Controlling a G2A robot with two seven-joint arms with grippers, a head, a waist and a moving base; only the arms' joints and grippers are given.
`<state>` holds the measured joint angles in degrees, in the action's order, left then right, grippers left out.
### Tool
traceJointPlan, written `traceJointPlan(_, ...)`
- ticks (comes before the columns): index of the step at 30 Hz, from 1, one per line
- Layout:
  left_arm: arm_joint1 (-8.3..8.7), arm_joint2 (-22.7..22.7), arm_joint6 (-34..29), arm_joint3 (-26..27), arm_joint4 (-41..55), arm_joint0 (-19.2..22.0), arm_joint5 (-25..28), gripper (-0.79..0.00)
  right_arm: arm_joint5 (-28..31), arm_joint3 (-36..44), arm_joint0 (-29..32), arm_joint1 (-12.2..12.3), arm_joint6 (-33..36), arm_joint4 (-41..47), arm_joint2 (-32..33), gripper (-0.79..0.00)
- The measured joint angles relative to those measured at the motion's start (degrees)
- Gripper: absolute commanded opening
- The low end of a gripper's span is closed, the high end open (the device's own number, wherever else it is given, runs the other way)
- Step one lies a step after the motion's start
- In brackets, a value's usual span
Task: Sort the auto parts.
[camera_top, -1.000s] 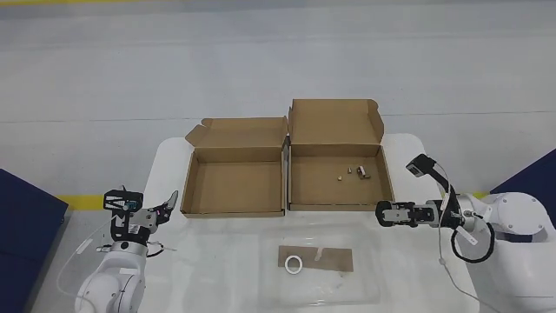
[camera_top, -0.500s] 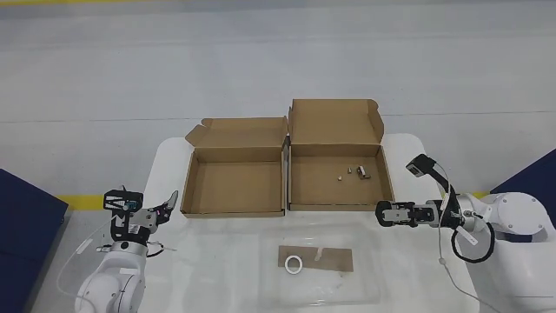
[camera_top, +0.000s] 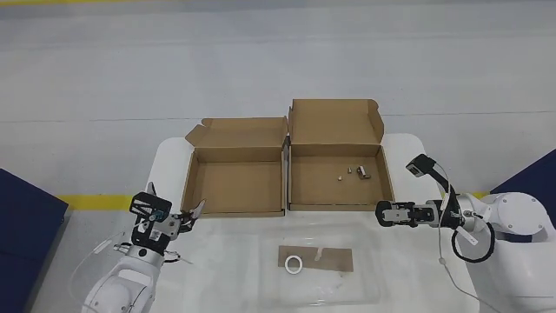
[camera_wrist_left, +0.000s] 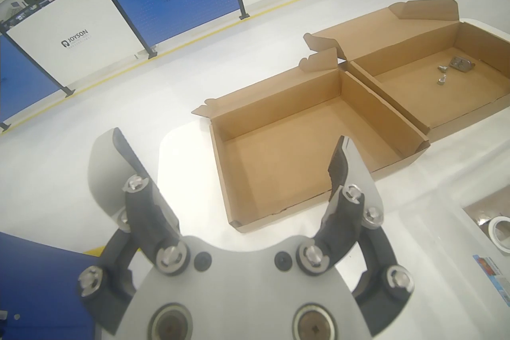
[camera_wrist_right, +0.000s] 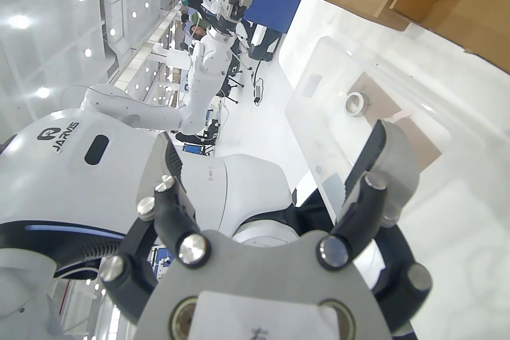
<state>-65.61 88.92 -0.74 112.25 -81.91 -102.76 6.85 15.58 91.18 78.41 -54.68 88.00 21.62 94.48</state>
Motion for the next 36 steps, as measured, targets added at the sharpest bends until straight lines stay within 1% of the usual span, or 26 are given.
traceJointPlan(4, 0.00, -0.01, 0.00, 0.03, -0.02, 0.01, 0.01, 0.000, 0.00, 0.00, 0.00, 0.00, 0.00, 0.00, 0.00, 0.000)
traceJointPlan(6, 0.04, -0.50, -0.33, 0.95, -1.23, -0.06, 0.52, 0.000, 0.00, 0.00, 0.00, 0.00, 0.00, 0.00, 0.00, 0.000)
traceJointPlan(9, 0.20, -2.37, -2.69, 4.10, -4.94, -1.12, 3.59, 0.000, 0.00, 0.00, 0.00, 0.00, 0.00, 0.00, 0.00, 0.000)
traceJointPlan(13, 0.43, -4.99, -8.19, 8.73, -8.51, -1.69, 8.91, 0.000, 0.00, 0.00, 0.00, 0.00, 0.00, 0.00, 0.00, 0.000)
traceJointPlan(16, 0.54, -7.56, -12.78, 11.10, -11.11, -1.77, 12.33, 0.000, 0.00, 0.00, 0.00, 0.00, 0.00, 0.00, 0.00, 0.000)
traceJointPlan(18, 0.57, -9.09, -14.53, 12.28, -12.52, -1.56, 13.84, 0.000, 0.00, 0.00, 0.00, 0.00, 0.00, 0.00, 0.00, 0.000)
traceJointPlan(27, 0.61, -9.65, -14.90, 12.52, -13.48, -1.42, 14.35, 0.000, 0.00, 0.00, 0.00, 0.00, 0.00, 0.00, 0.00, 0.000)
traceJointPlan(29, 0.72, -10.61, -16.36, 13.28, -13.56, -0.92, 17.19, 0.000, 0.00, 0.00, 0.00, 0.00, 0.00, 0.00, 0.00, 0.000)
traceJointPlan(30, 0.80, -11.13, -17.79, 13.91, -13.62, -0.64, 19.12, 0.000, 0.00, 0.00, 0.00, 0.00, 0.00, 0.00, 0.00, 0.000)
traceJointPlan(31, 0.88, -11.88, -20.43, 14.80, -13.41, -0.05, 21.74, 0.000, 0.00, 0.00, 0.00, 0.00, 0.00, 0.00, 0.00, 0.000)
traceJointPlan(34, 0.86, -14.40, -28.54, 16.56, -11.06, 2.35, 27.37, 0.000, 0.00, 0.00, 0.00, 0.00, 0.00, 0.00, 0.00, 0.000)
traceJointPlan(36, 0.76, -16.24, -33.74, 17.36, -8.79, 3.85, 29.78, 0.000, 0.00, 0.00, 0.00, 0.00, 0.00, 0.00, 0.00, 0.000)
